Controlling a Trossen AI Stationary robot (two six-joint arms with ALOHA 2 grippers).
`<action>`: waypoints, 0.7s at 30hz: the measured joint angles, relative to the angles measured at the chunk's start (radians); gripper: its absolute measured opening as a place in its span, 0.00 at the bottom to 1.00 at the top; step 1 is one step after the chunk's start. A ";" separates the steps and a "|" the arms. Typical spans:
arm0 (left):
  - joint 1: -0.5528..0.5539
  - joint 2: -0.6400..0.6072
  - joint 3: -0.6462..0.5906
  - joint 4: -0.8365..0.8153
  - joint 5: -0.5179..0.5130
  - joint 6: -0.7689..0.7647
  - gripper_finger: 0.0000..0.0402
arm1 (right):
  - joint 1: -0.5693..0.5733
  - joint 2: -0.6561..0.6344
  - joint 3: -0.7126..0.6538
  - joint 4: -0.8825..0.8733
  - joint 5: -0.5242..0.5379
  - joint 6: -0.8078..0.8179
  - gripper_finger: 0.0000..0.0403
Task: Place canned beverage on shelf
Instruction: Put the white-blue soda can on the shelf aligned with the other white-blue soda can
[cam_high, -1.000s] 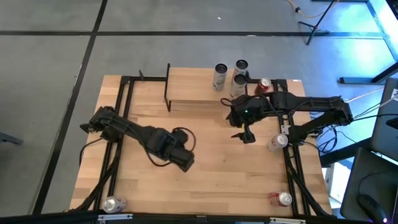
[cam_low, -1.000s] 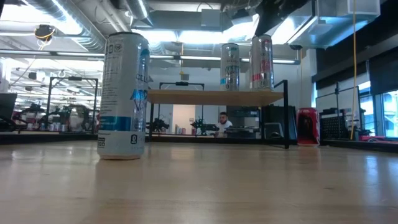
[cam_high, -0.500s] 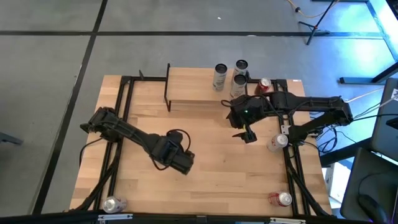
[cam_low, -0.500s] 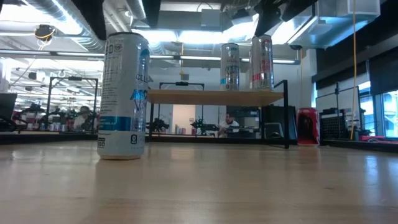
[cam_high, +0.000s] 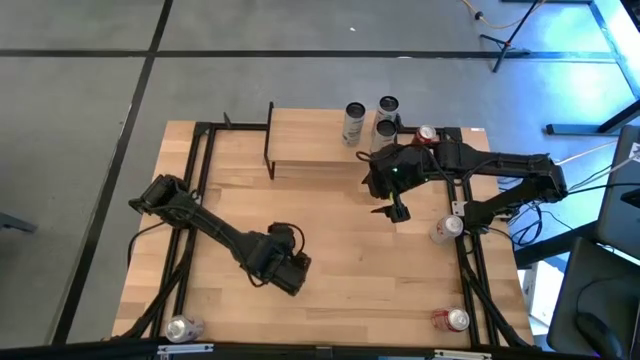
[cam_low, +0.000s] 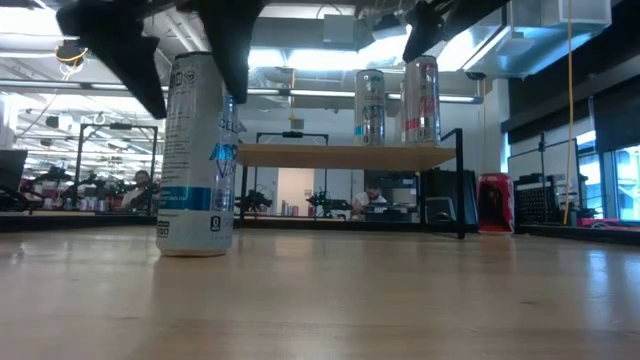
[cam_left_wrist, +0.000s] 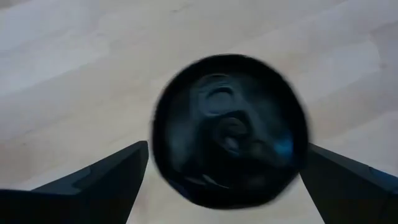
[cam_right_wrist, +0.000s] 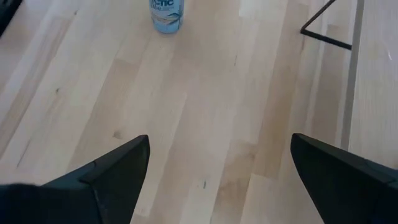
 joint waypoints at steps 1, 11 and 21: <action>-0.008 0.000 -0.011 0.003 -0.011 -0.003 0.97 | 0.000 0.000 0.000 0.007 0.000 -0.004 0.93; -0.042 0.000 -0.053 0.019 -0.159 0.146 0.73 | 0.000 0.003 0.000 0.062 0.000 -0.016 0.93; 0.033 -0.041 -0.054 0.025 -0.104 0.625 0.50 | 0.000 0.003 0.000 0.096 0.000 0.114 0.93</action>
